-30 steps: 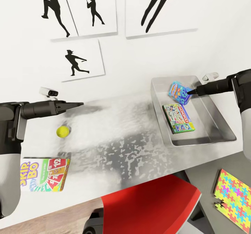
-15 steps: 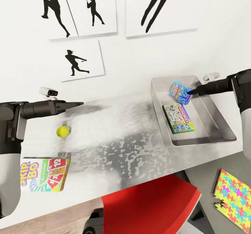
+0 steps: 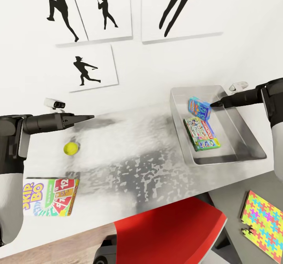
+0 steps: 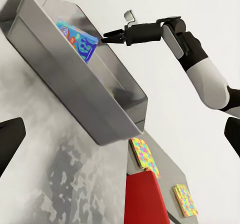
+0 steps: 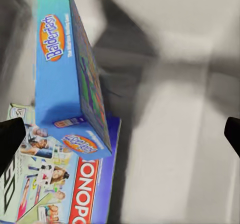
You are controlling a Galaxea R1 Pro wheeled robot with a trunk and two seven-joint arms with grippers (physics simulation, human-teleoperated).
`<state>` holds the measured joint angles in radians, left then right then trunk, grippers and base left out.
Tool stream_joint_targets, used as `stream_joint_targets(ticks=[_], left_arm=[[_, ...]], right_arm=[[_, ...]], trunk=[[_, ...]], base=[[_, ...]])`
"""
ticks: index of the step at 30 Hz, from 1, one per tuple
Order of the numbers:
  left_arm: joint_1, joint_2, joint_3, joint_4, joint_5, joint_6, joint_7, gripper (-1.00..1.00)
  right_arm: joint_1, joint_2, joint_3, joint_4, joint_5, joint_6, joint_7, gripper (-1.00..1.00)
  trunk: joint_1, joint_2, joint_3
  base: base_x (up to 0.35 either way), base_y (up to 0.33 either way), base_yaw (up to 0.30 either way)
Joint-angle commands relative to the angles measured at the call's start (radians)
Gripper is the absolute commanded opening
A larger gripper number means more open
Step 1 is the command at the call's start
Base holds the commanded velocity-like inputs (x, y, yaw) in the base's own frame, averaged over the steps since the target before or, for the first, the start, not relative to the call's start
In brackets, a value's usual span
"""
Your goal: Put all the toys in the child's room - the three board games (two on the bed and one on the table), the two jigsaw puzzles on the table, and the tennis ball on the table - inside the toy box on the table in the child's room.
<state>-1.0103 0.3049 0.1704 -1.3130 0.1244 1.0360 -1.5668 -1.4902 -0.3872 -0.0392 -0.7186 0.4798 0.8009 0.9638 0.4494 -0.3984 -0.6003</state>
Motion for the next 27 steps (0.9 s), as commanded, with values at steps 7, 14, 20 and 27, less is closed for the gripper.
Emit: stream_joint_targets(ticks=[7, 14, 20, 27], left_arm=[[-0.001, 0.0, 0.0, 0.0, -0.001, 0.01, -0.004, 1.0], [-0.001, 0.002, 0.0, 0.0, -0.002, 0.01, -0.004, 1.0], [-0.001, 0.002, 0.0, 0.0, -0.002, 0.01, -0.004, 1.0], [-0.001, 0.004, 0.0, 0.0, -0.001, 0.01, -0.004, 1.0]], right_arm=[[-0.001, 0.001, -0.002, 0.0, 0.012, 0.004, 0.007, 1.0], [-0.001, 0.001, -0.003, 0.002, 0.01, 0.008, -0.037, 1.0], [-0.002, 0.001, -0.004, 0.004, 0.01, 0.009, -0.074, 1.0], [-0.004, 0.0, -0.005, 0.0, 0.007, 0.011, -0.134, 1.0]], trunk=[[0.001, -0.002, -0.001], [0.001, -0.002, -0.001], [0.001, -0.002, -0.001], [0.001, -0.002, -0.001]], base=[[0.0, 0.0, 0.0], [0.0, 0.0, 0.0], [0.0, 0.0, 0.0], [0.0, 0.0, 0.0]])
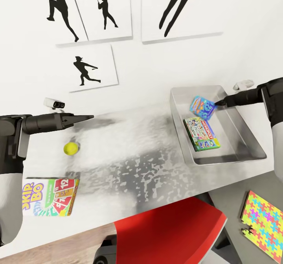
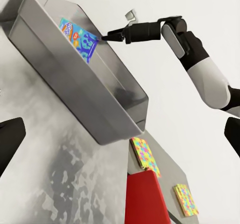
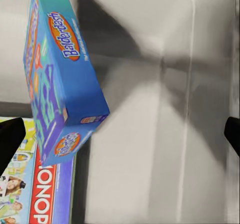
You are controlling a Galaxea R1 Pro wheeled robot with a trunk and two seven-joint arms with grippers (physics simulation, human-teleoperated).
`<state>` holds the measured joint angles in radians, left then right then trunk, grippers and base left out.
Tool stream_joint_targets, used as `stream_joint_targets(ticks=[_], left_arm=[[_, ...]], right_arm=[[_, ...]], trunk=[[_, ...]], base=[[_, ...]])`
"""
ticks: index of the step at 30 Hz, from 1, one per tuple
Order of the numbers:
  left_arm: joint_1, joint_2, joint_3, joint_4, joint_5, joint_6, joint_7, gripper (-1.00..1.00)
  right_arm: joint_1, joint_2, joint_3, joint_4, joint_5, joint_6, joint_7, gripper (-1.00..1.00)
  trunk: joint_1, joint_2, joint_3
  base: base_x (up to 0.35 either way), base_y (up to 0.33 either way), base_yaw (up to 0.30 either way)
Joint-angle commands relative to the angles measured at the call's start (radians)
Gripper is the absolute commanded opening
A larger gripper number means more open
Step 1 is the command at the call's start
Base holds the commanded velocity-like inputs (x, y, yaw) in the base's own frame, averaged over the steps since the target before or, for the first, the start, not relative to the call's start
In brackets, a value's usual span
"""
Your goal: Put all the toys in the child's room - the three board games (two on the bed and one on the table), the two jigsaw puzzles on the table, and the tennis ball on the table - inside the toy box on the table in the child's room.
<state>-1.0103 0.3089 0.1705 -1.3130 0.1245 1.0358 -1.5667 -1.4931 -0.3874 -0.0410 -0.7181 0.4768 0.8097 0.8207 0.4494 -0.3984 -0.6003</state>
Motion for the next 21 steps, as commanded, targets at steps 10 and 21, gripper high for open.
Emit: stream_joint_targets(ticks=[10, 21], left_arm=[[-0.001, 0.002, 0.0, 0.0, 0.0, 0.011, -0.004, 1.0], [-0.001, 0.002, 0.0, 0.0, -0.001, 0.011, -0.004, 1.0]], right_arm=[[-0.002, 0.001, -0.011, -0.004, 0.005, 0.007, 0.026, 1.0], [-0.004, 0.0, -0.026, -0.004, 0.005, 0.017, 0.091, 1.0]], trunk=[[0.001, -0.002, -0.001], [0.001, -0.002, -0.001]], base=[[0.0, 0.0, 0.0], [-0.004, 0.0, 0.0]])
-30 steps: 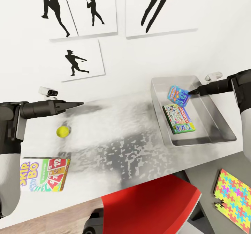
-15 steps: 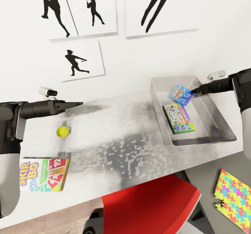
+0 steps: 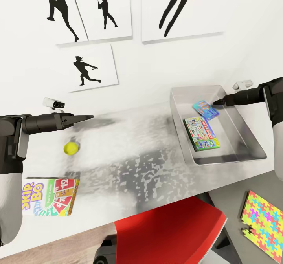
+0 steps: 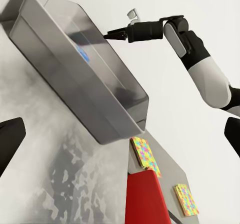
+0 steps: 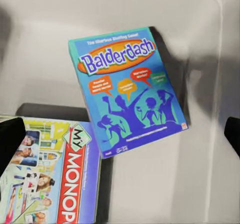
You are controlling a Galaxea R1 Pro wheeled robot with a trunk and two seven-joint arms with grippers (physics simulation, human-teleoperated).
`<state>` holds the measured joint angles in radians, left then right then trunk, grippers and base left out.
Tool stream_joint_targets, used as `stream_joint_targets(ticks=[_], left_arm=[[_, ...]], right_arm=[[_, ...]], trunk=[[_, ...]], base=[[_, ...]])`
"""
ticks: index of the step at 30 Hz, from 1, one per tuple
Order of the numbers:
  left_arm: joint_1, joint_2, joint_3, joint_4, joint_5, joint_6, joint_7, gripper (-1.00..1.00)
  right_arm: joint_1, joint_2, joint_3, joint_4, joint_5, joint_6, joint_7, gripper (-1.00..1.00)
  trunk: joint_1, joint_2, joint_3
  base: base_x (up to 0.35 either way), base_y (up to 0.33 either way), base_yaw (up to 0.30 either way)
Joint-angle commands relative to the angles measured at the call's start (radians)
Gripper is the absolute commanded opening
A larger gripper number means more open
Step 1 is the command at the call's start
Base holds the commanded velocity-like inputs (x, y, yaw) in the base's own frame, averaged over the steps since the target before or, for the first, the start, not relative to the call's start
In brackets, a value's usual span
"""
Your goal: Put all the toys in the child's room - the three board games (two on the bed and one on the table), the two jigsaw puzzles on the table, and the tennis ball on the table - inside the toy box on the table in the child's room.
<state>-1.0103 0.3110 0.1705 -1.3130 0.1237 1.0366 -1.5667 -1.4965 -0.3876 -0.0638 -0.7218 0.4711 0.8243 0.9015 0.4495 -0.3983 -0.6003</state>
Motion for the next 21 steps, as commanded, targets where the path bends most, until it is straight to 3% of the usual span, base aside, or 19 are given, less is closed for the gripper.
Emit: stream_joint_targets(ticks=[1, 21], left_arm=[[-0.001, 0.0, 0.0, 0.0, -0.001, 0.011, -0.004, 1.0], [-0.001, 0.0, 0.0, 0.001, -0.001, 0.011, -0.004, 1.0]], right_arm=[[-0.001, 0.001, -0.003, -0.001, 0.011, 0.004, 0.013, 1.0], [-0.001, 0.001, -0.011, -0.001, 0.012, 0.009, 0.024, 1.0]], trunk=[[0.0, -0.002, -0.001], [0.0, -0.002, -0.001]], base=[[-0.055, 0.0, 0.0], [-0.03, 0.0, 0.0]])
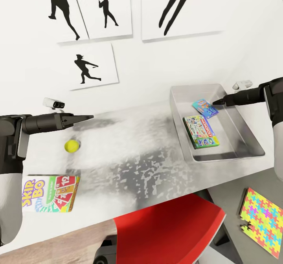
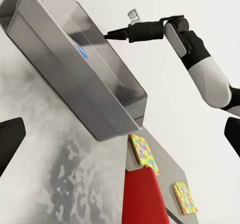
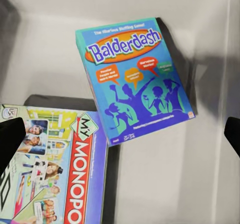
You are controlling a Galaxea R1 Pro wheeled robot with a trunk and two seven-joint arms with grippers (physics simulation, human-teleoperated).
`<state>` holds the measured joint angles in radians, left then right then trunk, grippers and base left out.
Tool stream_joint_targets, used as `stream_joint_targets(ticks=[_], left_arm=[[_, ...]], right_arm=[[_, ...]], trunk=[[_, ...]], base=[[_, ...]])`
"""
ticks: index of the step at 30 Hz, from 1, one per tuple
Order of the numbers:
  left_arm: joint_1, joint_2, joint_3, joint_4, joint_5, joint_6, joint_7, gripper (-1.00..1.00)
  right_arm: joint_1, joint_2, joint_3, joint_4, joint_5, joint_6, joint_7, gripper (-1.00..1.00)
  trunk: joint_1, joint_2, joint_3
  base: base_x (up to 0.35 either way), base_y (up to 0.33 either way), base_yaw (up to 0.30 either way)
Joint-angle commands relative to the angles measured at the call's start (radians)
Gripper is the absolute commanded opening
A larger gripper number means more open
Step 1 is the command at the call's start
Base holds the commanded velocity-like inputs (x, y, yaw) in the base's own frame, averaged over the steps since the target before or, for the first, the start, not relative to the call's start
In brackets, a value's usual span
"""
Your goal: Put all the toys in the child's room - the three board games (two on the bed and one on the table), the two jigsaw puzzles on the table, and the tennis ball on the table - inside the toy box on the table in the child's room.
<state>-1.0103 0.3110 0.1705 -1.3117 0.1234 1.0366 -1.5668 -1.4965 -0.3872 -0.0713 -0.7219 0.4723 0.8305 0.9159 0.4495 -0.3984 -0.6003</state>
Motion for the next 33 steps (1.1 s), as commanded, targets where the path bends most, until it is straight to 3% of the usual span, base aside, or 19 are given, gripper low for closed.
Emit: stream_joint_targets(ticks=[1, 16, 33], left_arm=[[-0.001, 0.0, 0.0, 0.0, -0.001, 0.011, -0.004, 1.0], [-0.001, 0.001, 0.0, 0.001, -0.001, 0.011, -0.004, 1.0], [-0.001, 0.02, 0.02, 0.002, -0.001, 0.011, -0.004, 1.0]], right_arm=[[-0.001, 0.001, -0.003, -0.001, 0.008, 0.002, 0.01, 1.0], [0.002, -0.002, -0.004, -0.015, -0.084, 0.001, 0.006, 1.0], [0.011, 0.001, -0.002, -0.089, -0.1, 0.033, 0.005, 1.0]], trunk=[[0.0, -0.002, -0.001], [0.0, -0.002, -0.001], [0.0, -0.002, -0.001]], base=[[-0.067, 0.0, 0.0], [-0.052, 0.0, 0.0], [-0.038, 0.0, 0.0]])
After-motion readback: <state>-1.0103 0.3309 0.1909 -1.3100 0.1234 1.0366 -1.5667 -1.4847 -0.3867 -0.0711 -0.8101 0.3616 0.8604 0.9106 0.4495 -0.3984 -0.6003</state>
